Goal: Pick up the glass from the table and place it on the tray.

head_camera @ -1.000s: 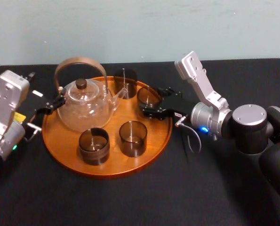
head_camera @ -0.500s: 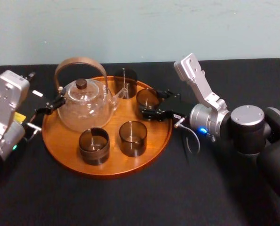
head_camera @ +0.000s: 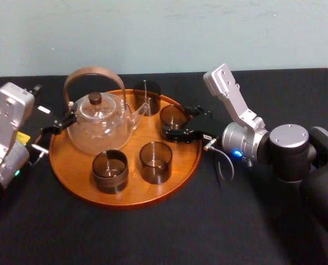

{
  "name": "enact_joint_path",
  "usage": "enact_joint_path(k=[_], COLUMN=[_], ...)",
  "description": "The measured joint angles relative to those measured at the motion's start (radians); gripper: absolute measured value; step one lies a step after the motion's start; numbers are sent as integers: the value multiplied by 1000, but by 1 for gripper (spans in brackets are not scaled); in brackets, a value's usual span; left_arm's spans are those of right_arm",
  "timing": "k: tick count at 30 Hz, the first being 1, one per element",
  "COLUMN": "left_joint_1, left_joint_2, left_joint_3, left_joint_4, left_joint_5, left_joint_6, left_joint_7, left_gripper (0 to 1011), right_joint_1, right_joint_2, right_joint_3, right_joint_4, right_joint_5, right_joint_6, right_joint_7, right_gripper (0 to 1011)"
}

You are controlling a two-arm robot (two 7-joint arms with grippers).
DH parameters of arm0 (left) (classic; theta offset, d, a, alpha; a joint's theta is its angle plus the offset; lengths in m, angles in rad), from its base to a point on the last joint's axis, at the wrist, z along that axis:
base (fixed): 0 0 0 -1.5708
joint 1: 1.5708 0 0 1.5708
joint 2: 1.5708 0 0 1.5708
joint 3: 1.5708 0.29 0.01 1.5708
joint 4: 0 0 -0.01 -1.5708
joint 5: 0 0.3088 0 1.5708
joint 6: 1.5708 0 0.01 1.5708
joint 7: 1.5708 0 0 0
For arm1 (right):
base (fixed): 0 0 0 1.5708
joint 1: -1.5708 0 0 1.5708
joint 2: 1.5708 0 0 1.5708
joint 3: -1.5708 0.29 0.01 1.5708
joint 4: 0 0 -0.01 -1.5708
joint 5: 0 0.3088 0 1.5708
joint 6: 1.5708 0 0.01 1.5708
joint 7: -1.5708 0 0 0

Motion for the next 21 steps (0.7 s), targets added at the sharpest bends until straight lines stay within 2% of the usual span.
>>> enact_joint_path(k=[7, 14, 21], left_joint_1=[0, 0, 0], left_joint_2=[0, 0, 0], left_joint_3=[0, 0, 0], left_joint_4=[0, 0, 0], left_joint_5=[0, 0, 0], left_joint_6=[0, 0, 0], left_joint_7=[0, 0, 0], left_gripper=[1010, 1010, 1010], right_joint_1=[-1, -11, -52], right_joint_2=[0, 10, 44], right_joint_3=[1, 11, 20], right_joint_4=[-1, -17, -93], right_joint_5=[0, 23, 44], right_joint_6=[1, 20, 45], right_joint_7=[1, 14, 12], right_gripper=[1002, 1002, 1002])
